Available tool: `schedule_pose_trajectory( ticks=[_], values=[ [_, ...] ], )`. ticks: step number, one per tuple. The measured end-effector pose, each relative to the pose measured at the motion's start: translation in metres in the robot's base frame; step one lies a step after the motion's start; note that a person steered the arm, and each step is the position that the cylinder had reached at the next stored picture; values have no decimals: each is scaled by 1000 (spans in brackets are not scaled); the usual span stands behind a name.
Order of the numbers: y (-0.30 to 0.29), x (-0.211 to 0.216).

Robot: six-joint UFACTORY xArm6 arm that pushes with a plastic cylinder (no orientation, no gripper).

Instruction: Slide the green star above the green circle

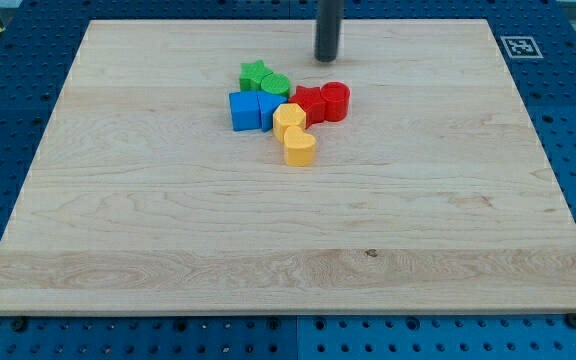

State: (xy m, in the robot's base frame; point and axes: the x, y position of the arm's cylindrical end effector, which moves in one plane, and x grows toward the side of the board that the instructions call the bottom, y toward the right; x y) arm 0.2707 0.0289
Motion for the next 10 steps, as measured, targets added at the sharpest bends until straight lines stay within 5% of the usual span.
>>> schedule_pose_trajectory(
  ticks=[4,6,10],
  values=[
    [-142,56],
    [-134,82],
    [-82,33]
  ],
)
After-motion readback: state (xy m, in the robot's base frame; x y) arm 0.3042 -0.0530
